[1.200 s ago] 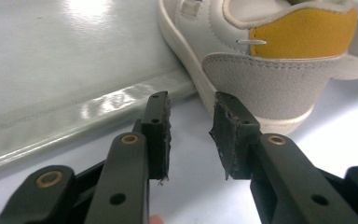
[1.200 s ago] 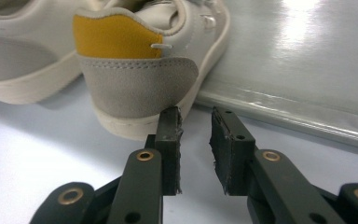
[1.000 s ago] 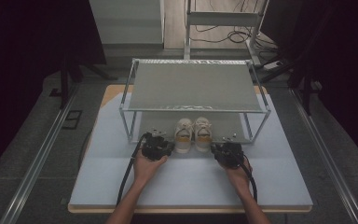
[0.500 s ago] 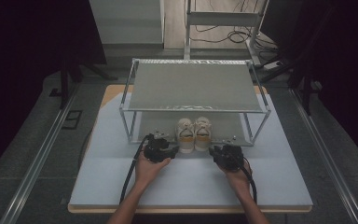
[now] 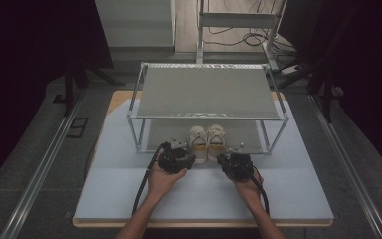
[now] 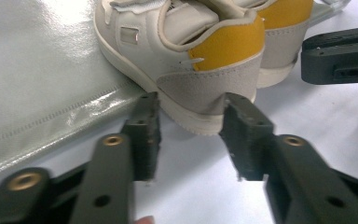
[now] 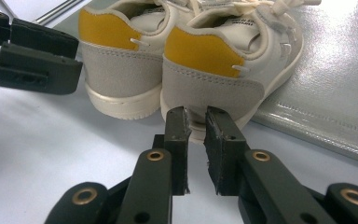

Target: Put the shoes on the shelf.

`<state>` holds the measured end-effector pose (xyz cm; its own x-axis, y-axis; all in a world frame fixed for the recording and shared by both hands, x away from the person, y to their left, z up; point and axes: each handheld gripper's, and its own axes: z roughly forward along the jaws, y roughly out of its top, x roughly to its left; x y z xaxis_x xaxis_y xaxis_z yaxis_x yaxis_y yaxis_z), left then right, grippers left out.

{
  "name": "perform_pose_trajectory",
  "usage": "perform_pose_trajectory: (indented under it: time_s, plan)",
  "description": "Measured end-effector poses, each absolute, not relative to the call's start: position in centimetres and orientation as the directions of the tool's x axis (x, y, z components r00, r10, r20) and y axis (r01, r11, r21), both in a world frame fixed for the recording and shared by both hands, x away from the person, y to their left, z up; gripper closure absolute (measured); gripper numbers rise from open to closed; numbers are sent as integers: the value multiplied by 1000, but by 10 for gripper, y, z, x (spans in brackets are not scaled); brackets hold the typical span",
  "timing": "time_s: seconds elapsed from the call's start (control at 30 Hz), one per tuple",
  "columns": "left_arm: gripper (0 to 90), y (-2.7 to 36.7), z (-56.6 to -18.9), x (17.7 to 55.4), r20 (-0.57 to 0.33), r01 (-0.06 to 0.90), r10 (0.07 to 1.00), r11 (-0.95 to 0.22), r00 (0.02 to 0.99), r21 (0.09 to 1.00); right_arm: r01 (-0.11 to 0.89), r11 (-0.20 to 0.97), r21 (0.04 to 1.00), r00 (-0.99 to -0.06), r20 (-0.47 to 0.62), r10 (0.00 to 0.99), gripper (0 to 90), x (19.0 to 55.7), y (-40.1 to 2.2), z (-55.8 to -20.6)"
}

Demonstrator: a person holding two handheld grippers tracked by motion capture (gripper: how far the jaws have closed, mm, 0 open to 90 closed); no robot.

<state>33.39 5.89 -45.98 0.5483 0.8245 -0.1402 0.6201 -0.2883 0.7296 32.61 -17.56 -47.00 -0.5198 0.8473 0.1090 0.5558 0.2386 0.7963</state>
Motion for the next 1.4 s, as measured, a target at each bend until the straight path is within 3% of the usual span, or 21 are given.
perform_pose_trajectory:
  time_s: [0.13, 0.27, 0.67, 1.4]
  plan:
    - [707, 59, -459, 333, -150, 611, 813, -286, 562, 738, 550, 232, 802, -505, 99, 857, 787, 327, -177, -469]
    - [753, 58, -459, 332, -174, 613, 796, -286, 580, 737, 557, 218, 801, -497, 111, 861, 786, 331, -181, -468]
    - [740, 58, -462, 334, -182, 619, 788, -295, 588, 728, 555, 247, 794, -531, 110, 840, 810, 327, -169, -470]
    - [733, 56, -462, 335, -187, 624, 788, -292, 587, 725, 563, 197, 803, -447, 95, 890, 813, 351, -178, -474]
